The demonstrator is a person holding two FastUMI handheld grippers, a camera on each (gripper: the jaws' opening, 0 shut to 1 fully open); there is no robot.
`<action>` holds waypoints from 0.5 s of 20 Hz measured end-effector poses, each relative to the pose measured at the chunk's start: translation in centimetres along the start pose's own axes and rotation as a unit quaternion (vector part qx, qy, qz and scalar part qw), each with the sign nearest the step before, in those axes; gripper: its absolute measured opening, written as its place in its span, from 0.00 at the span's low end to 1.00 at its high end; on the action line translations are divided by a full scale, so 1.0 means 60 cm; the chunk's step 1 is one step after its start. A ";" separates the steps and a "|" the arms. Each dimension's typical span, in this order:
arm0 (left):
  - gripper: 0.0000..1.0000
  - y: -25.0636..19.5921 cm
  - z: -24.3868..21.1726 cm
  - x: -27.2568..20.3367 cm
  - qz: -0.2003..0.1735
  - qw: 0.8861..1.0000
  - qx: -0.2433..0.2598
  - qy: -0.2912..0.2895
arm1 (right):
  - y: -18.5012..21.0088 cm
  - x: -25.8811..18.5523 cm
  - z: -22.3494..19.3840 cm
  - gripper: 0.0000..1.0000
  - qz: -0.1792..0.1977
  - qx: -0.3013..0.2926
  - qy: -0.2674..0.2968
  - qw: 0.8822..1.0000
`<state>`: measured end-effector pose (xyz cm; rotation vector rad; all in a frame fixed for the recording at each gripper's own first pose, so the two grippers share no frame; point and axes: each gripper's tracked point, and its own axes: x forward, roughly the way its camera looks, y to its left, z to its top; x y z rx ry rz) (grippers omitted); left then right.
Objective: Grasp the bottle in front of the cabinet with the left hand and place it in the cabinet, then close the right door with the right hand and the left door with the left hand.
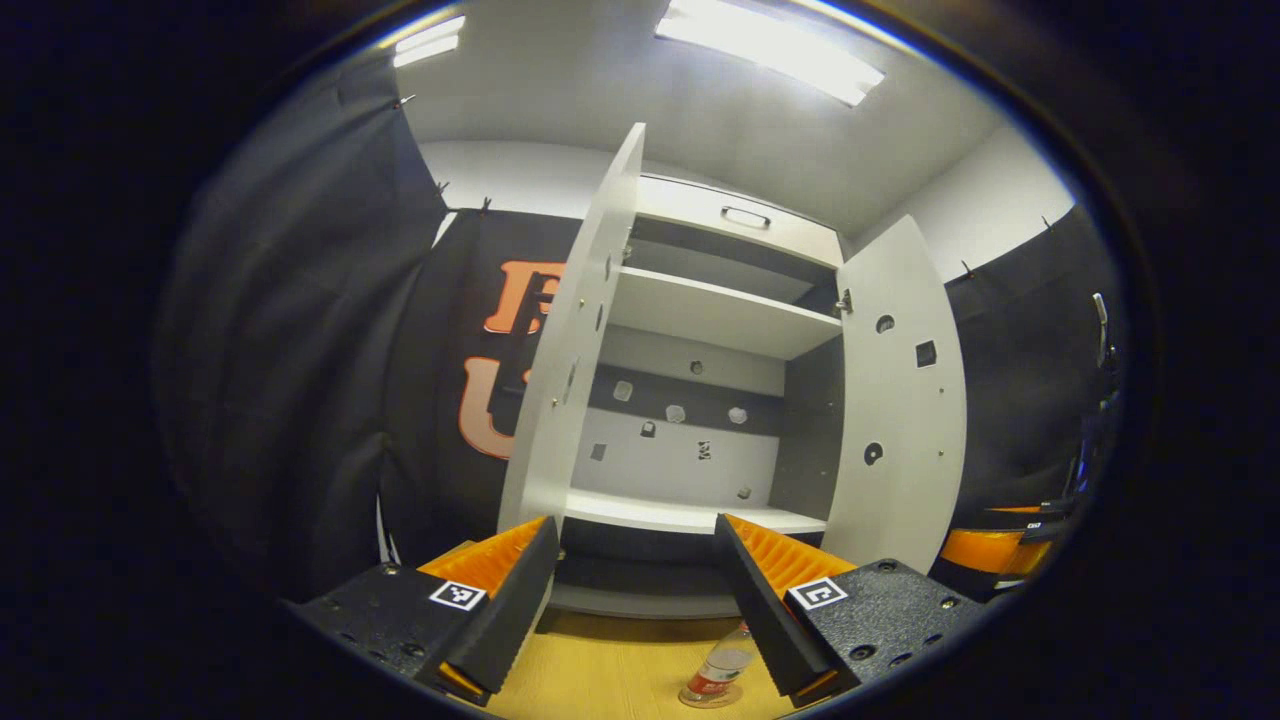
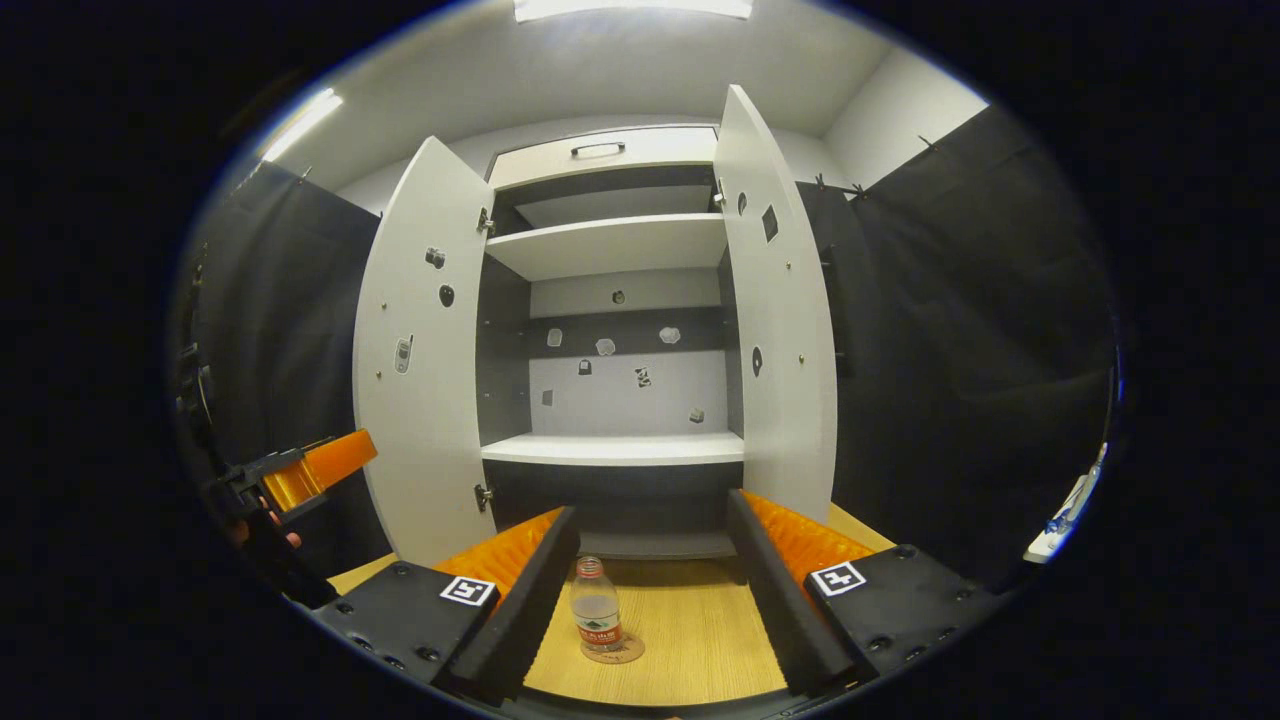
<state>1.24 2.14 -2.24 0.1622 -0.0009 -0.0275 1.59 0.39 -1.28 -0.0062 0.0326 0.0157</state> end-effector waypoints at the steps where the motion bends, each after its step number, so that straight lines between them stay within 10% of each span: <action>1: 0.94 -0.009 -0.019 0.012 -0.010 1.000 -0.011 0.010 | -0.001 -0.001 -0.001 0.98 -0.001 0.001 0.002 1.000; 6: 0.95 -0.150 -0.198 0.042 -0.134 0.987 -0.017 0.090 | -0.029 -0.012 0.002 0.98 -0.025 -0.009 0.007 1.000; 10: 0.95 -0.205 -0.334 0.069 -0.162 0.976 -0.032 0.145 | -0.057 -0.025 0.001 0.98 -0.050 -0.017 0.012 0.999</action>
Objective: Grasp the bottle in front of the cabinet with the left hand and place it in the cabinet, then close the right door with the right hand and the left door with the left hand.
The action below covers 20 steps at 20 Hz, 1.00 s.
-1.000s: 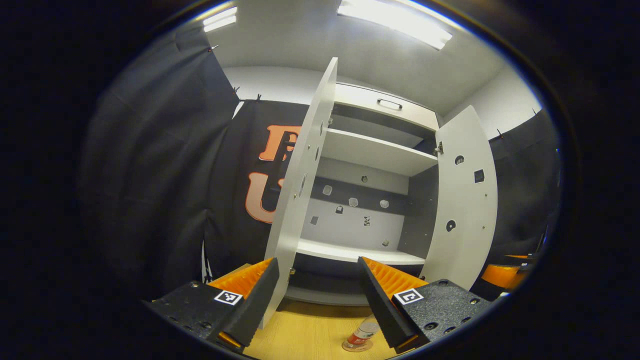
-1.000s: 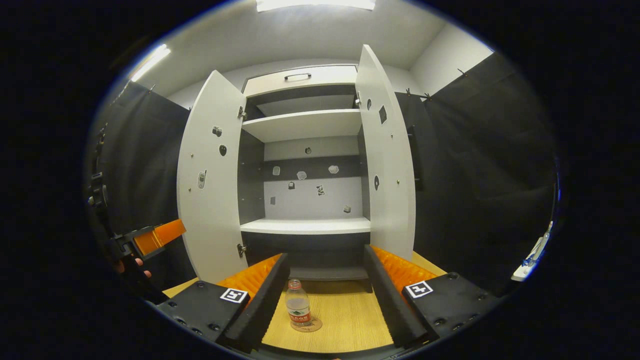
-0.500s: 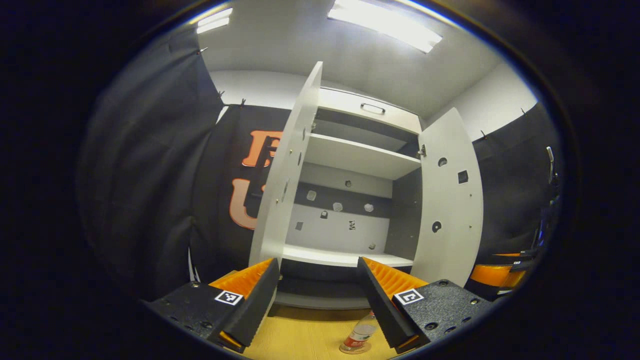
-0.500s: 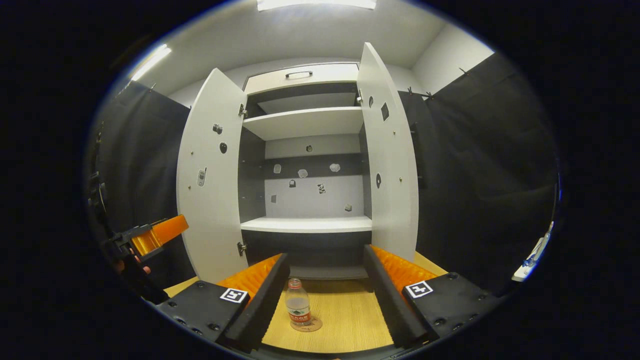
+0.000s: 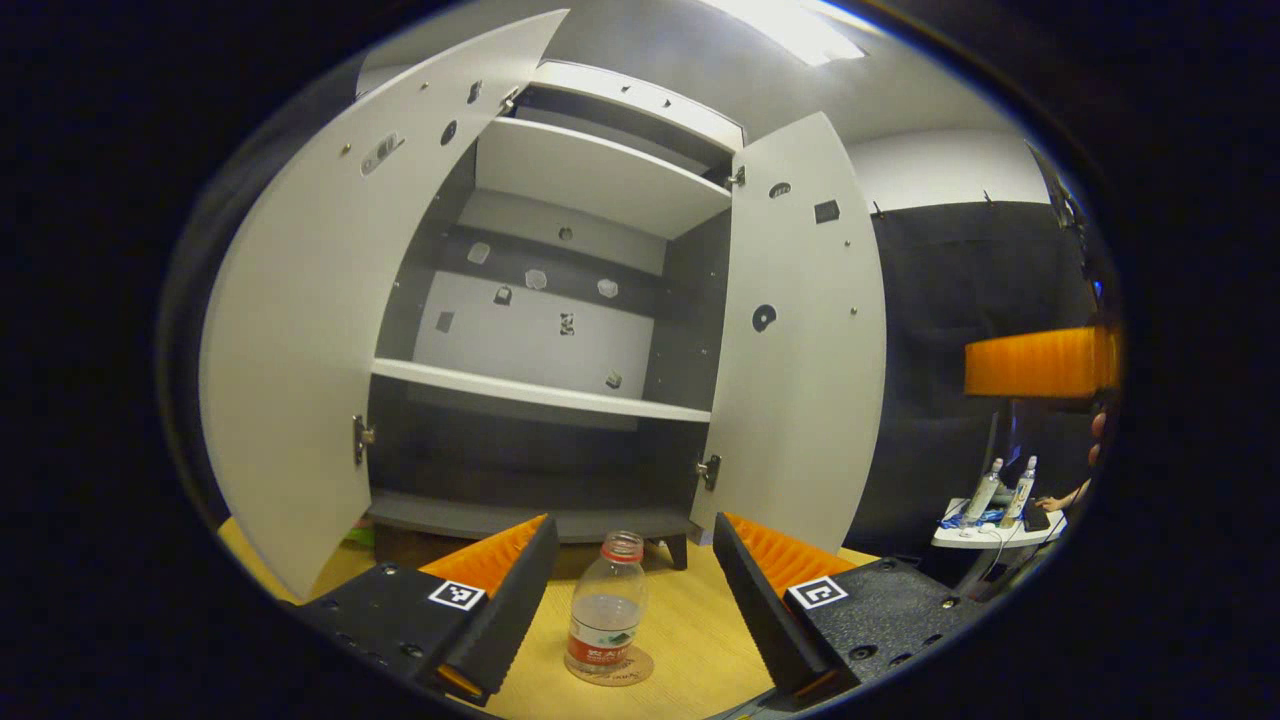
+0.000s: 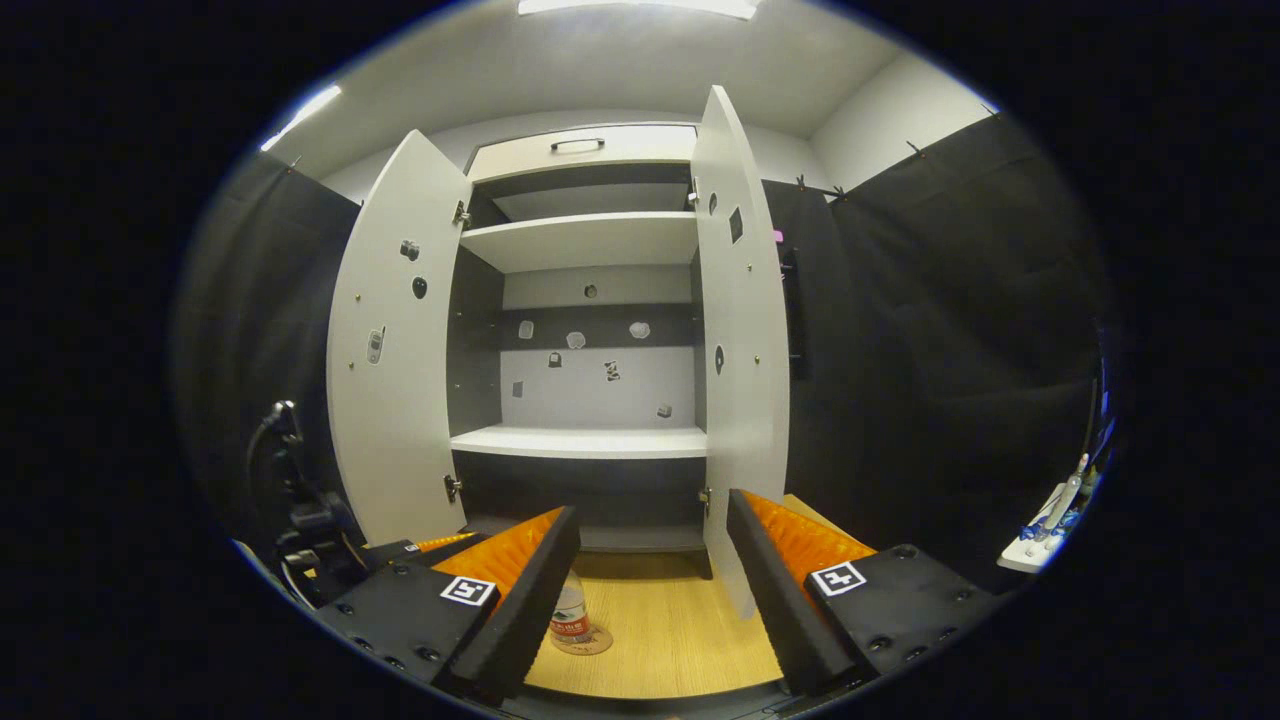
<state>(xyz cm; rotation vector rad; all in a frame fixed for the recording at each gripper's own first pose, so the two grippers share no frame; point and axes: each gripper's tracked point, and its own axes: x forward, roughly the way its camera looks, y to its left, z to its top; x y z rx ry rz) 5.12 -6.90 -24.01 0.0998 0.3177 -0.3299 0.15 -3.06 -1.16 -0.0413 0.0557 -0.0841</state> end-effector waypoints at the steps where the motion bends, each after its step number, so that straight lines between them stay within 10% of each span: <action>1: 0.95 0.002 -0.025 0.013 -0.001 1.000 0.003 0.010 | -0.007 -0.004 -0.002 0.98 -0.006 -0.002 0.002 1.000; 16: 0.95 0.042 -0.233 0.100 0.033 0.996 0.013 0.088 | -0.032 0.019 -0.012 0.98 -0.012 0.008 0.035 0.999; 20: 0.74 0.072 -0.229 0.083 0.101 0.987 0.024 0.121 | -0.051 0.036 -0.006 0.98 0.023 0.002 0.032 0.999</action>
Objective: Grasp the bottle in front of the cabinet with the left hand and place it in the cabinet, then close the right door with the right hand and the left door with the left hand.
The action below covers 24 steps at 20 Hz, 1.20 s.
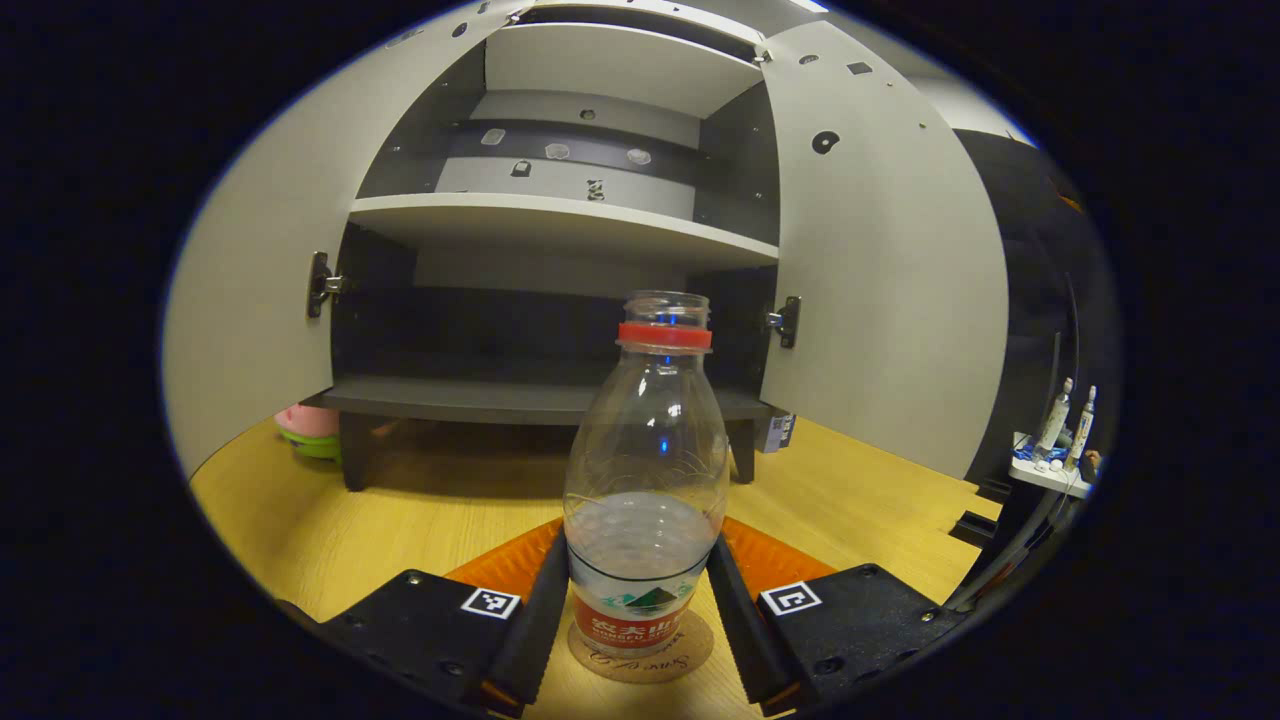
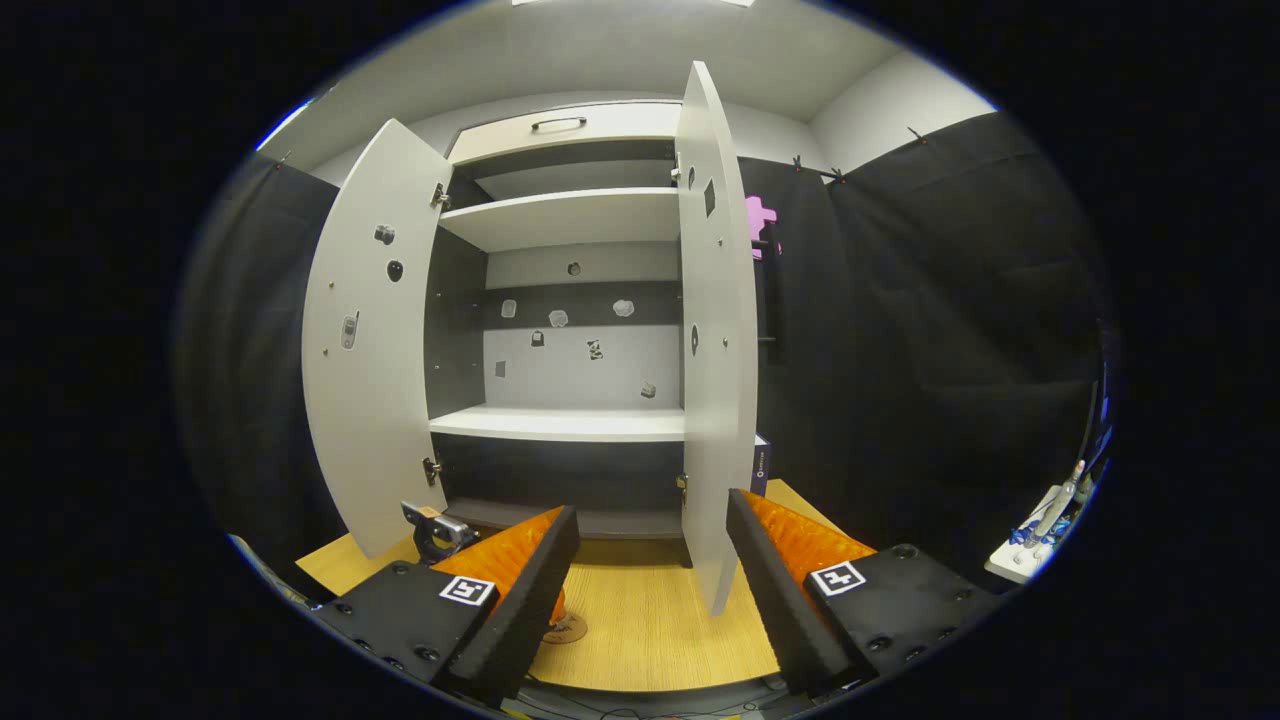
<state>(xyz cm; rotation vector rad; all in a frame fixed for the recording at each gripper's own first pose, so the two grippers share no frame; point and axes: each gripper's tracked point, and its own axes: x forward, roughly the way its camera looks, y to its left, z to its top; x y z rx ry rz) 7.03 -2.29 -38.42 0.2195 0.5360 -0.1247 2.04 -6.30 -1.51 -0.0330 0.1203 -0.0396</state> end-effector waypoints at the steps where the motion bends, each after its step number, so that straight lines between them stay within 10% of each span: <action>1: 0.72 0.004 0.013 -0.014 0.017 1.000 -0.007 0.001 | -0.006 0.006 0.001 0.98 0.012 0.004 -0.003 1.000; 13: 0.70 -0.009 0.411 -0.187 0.100 0.988 -0.048 -0.110 | -0.092 0.039 -0.031 0.98 0.114 0.038 0.011 0.993; 24: 0.70 -0.015 0.718 0.021 0.052 0.987 -0.067 -0.140 | -0.252 -0.011 -0.039 0.98 0.026 0.044 0.003 0.999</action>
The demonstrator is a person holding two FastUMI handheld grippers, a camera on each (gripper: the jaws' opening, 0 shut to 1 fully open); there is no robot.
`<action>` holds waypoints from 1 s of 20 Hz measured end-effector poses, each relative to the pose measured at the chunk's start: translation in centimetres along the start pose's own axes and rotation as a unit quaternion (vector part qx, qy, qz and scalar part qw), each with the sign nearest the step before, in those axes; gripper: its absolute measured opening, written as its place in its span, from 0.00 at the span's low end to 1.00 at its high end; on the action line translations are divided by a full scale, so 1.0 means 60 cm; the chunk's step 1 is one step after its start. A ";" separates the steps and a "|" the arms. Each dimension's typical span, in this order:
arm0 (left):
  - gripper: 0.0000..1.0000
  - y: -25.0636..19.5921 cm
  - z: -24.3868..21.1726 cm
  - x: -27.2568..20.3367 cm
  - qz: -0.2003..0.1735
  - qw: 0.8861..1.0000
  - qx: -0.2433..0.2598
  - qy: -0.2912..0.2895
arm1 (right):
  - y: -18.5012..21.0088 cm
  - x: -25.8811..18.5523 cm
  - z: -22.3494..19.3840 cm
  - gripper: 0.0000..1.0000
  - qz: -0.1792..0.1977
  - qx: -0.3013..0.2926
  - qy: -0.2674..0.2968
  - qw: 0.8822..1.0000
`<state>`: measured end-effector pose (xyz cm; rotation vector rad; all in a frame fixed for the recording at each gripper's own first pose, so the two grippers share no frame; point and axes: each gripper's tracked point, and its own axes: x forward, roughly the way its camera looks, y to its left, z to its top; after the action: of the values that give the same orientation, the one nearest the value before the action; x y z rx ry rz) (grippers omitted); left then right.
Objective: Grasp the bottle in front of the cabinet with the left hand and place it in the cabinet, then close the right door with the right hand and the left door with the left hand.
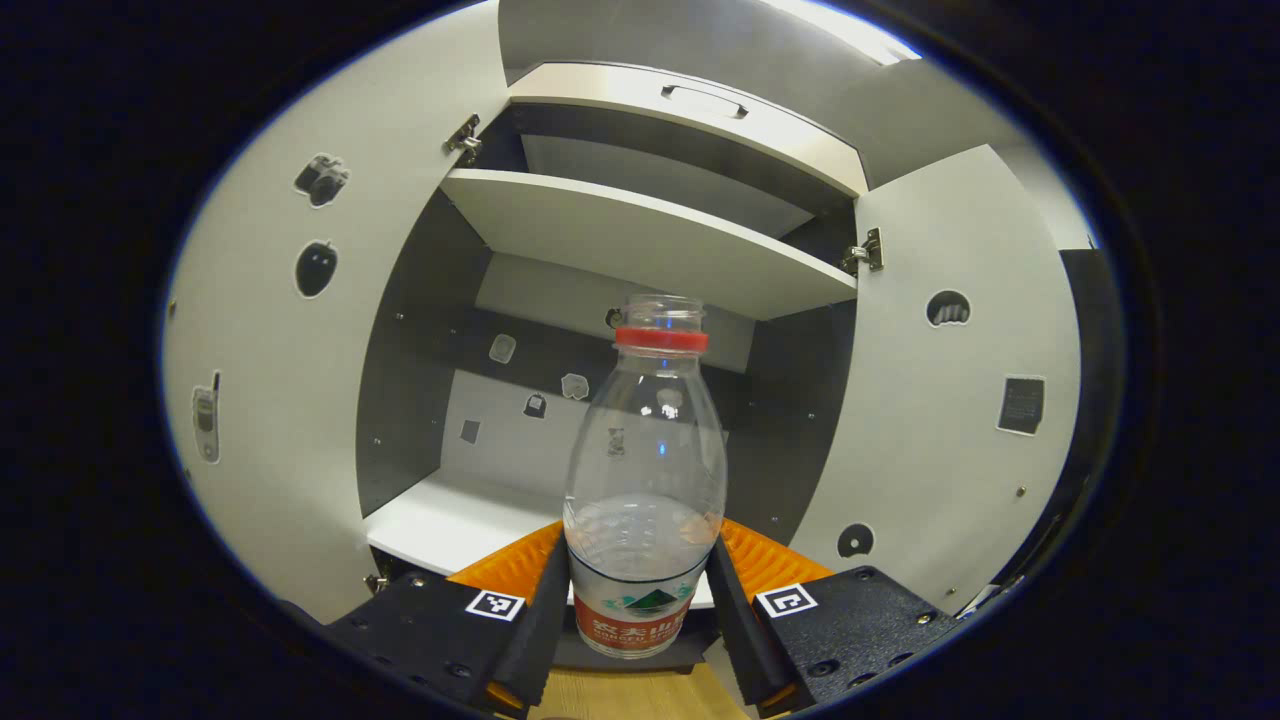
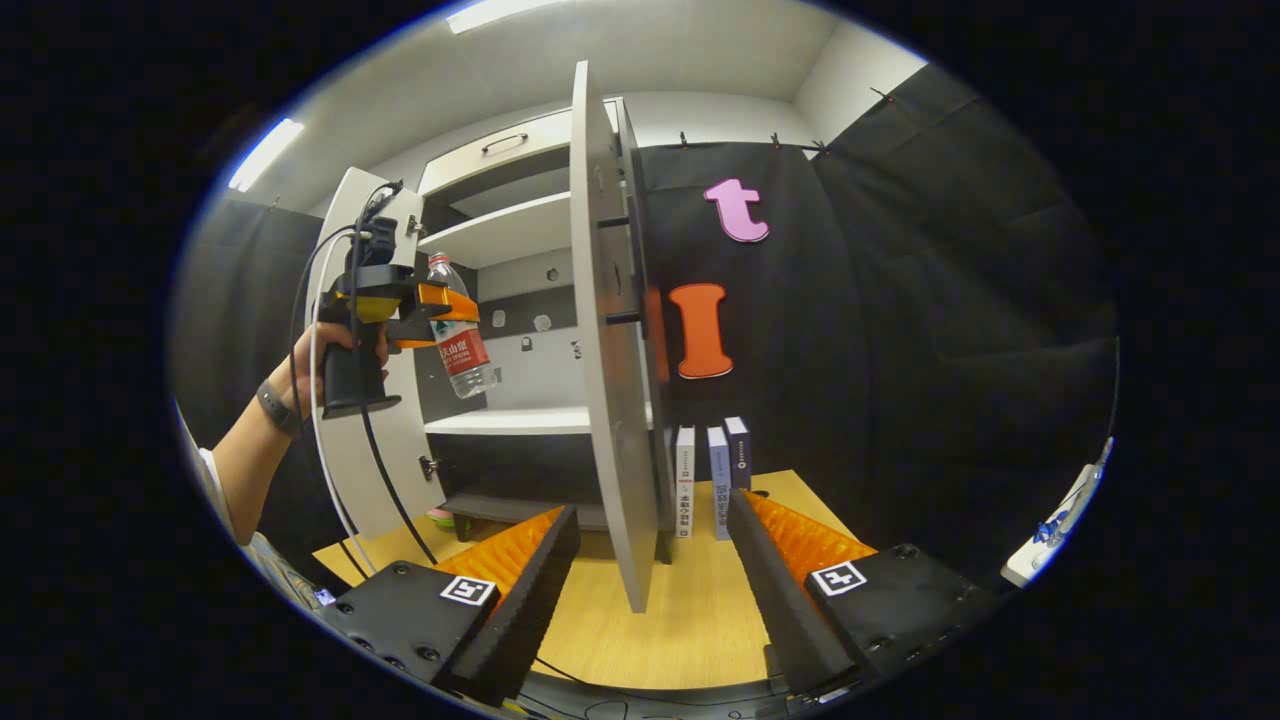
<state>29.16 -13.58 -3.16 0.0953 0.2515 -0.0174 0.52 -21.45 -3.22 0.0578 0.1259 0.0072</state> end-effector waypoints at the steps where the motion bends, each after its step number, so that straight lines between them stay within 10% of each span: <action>1: 0.70 -0.002 0.005 0.034 0.001 1.000 0.005 0.003 | -0.014 -0.006 0.000 0.98 -0.014 0.003 -0.001 1.000; 12: 0.71 0.043 -0.142 0.278 0.058 0.992 0.060 0.099 | -0.122 -0.069 -0.016 0.98 -0.156 0.032 -0.010 0.987; 20: 0.79 0.068 -0.173 0.294 0.050 0.992 0.066 0.099 | -0.126 -0.058 -0.040 0.98 -0.168 0.038 0.009 0.985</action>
<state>43.81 -8.63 -17.22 0.2416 0.4430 0.0763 -3.19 -28.88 -5.58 0.1121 0.1527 -0.3339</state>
